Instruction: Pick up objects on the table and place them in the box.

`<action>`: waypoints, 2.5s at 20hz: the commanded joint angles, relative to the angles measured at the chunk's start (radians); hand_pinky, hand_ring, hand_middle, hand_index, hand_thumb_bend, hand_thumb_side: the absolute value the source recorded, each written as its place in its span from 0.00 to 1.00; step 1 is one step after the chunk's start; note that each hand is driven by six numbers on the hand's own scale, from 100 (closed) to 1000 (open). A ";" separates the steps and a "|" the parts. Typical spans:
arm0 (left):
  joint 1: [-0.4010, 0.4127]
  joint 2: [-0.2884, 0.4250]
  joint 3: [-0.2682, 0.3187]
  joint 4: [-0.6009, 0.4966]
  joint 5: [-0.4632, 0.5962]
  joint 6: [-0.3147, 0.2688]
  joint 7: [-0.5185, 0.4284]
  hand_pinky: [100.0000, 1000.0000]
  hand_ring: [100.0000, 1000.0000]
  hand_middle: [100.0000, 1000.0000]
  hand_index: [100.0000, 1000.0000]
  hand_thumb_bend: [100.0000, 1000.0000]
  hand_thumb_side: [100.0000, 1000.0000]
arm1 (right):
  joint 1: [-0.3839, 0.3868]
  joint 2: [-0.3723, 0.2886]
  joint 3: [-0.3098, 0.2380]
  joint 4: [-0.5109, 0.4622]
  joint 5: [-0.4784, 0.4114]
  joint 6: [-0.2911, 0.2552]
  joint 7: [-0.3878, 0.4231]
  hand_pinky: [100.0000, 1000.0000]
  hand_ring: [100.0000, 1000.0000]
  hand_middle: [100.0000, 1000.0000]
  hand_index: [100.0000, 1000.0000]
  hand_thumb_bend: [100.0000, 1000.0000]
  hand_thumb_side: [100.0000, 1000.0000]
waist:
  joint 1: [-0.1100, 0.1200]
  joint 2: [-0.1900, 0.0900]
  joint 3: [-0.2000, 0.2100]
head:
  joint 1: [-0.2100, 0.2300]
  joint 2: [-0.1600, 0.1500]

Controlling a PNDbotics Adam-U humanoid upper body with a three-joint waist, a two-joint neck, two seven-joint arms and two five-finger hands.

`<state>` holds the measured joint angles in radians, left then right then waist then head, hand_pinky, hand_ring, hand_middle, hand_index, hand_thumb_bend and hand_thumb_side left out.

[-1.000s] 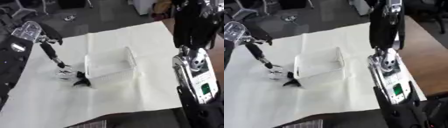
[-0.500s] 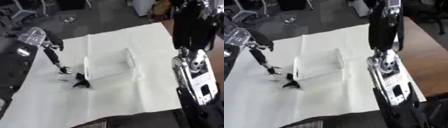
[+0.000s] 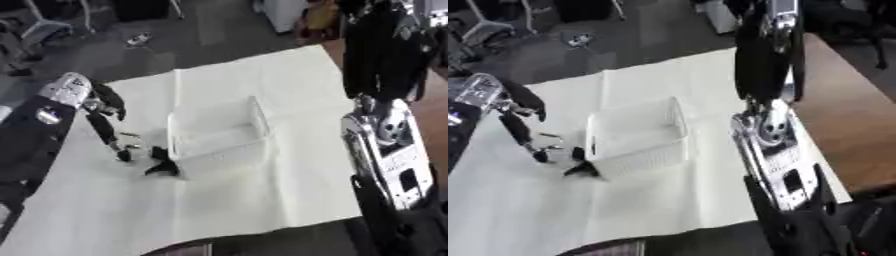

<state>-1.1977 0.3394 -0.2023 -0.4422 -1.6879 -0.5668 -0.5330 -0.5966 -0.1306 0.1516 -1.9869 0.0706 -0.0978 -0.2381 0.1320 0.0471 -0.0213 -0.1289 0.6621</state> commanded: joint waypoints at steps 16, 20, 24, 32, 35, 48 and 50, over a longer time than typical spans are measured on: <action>0.010 -0.012 -0.029 -0.001 0.038 -0.264 -0.249 1.00 0.93 0.90 0.90 0.75 1.00 | -0.020 0.007 -0.001 -0.013 -0.005 -0.005 -0.002 0.49 0.54 0.62 0.81 0.22 1.00 | -0.003 -0.011 -0.003 | 0.000 -0.002; 0.016 -0.015 -0.032 0.001 0.012 -0.270 -0.233 1.00 0.92 0.90 0.91 0.74 1.00 | -0.021 0.007 -0.001 -0.013 -0.005 -0.005 -0.003 0.49 0.54 0.62 0.81 0.22 1.00 | -0.003 -0.011 -0.004 | 0.003 0.001; 0.020 -0.016 -0.031 0.007 -0.017 -0.268 -0.217 1.00 0.92 0.90 0.91 0.71 0.99 | -0.021 0.007 -0.001 -0.013 -0.005 -0.005 -0.003 0.49 0.54 0.62 0.81 0.22 1.00 | -0.003 -0.011 -0.003 | 0.004 0.002; 0.023 -0.012 -0.030 0.007 -0.055 -0.264 -0.187 1.00 0.93 0.92 0.92 0.68 0.92 | -0.020 0.004 -0.002 -0.013 -0.004 -0.004 -0.004 0.49 0.54 0.62 0.81 0.22 1.00 | -0.004 -0.012 0.000 | 0.011 0.005; 0.025 -0.010 -0.036 0.002 -0.076 -0.265 -0.180 1.00 0.94 0.93 0.92 0.68 0.88 | -0.020 0.004 -0.002 -0.013 -0.003 -0.004 -0.003 0.49 0.54 0.62 0.81 0.22 1.00 | -0.004 -0.011 0.000 | 0.014 0.007; 0.037 -0.012 -0.050 -0.015 -0.206 -0.269 -0.093 1.00 0.86 0.92 0.99 0.57 0.81 | -0.021 0.005 -0.003 -0.013 -0.002 -0.005 -0.006 0.49 0.54 0.62 0.81 0.22 1.00 | -0.003 -0.011 -0.002 | 0.020 0.013; 0.041 -0.014 -0.049 -0.009 -0.225 -0.267 -0.073 1.00 0.84 0.91 0.97 0.56 0.82 | -0.022 0.005 -0.003 -0.013 -0.002 -0.005 -0.006 0.49 0.54 0.62 0.81 0.22 1.00 | -0.003 -0.011 -0.002 | 0.019 0.013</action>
<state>-1.1401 0.3091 -0.2487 -0.4406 -1.8981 -0.6579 -0.4420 -0.5975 -0.1305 0.1515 -1.9869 0.0705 -0.1018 -0.2421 0.1334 0.0473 -0.0235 -0.1215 0.6728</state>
